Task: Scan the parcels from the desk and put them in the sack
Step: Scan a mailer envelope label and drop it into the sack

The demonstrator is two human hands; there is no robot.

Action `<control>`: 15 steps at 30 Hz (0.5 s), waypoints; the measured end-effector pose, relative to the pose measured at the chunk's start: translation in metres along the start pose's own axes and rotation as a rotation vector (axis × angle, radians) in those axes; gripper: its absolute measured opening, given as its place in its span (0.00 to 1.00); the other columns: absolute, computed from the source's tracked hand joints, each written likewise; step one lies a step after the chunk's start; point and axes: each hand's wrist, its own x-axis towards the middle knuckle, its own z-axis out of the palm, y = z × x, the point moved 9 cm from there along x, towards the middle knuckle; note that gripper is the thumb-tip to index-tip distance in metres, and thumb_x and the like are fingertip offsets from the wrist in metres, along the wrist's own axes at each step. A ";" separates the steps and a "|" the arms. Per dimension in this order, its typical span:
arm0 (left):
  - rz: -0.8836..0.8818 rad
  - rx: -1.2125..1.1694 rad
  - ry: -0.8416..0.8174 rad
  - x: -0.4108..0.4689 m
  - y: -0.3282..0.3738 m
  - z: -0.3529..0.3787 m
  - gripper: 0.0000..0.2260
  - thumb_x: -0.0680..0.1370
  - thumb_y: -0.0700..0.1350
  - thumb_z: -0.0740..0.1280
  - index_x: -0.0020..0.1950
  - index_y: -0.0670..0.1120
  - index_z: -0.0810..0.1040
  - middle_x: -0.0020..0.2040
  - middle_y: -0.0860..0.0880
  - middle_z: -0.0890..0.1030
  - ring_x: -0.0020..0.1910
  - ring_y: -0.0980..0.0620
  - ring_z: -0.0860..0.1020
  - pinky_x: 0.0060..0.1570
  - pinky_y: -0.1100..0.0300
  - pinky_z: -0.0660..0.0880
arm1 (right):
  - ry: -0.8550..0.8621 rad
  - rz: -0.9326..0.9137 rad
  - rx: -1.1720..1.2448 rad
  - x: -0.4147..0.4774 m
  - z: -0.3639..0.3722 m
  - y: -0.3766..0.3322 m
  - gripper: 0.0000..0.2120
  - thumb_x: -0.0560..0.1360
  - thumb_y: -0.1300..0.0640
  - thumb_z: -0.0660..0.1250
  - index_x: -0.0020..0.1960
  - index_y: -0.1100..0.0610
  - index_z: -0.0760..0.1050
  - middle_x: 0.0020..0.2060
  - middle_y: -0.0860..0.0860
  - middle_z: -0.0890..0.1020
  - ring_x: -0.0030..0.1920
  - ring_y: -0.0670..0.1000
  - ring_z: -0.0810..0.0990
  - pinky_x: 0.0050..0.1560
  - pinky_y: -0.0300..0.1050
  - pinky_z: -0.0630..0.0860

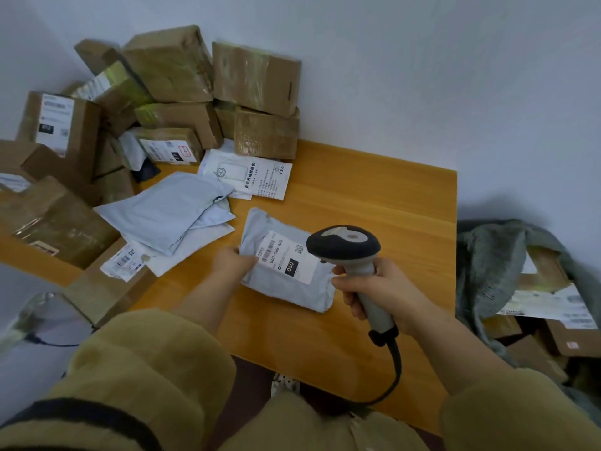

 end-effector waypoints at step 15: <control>0.461 0.024 0.026 -0.057 0.163 -0.079 0.07 0.73 0.40 0.73 0.48 0.38 0.81 0.38 0.45 0.78 0.38 0.48 0.76 0.41 0.57 0.75 | 0.070 -0.222 -0.025 -0.058 -0.013 -0.037 0.06 0.71 0.64 0.72 0.46 0.62 0.76 0.22 0.50 0.74 0.22 0.49 0.70 0.28 0.44 0.70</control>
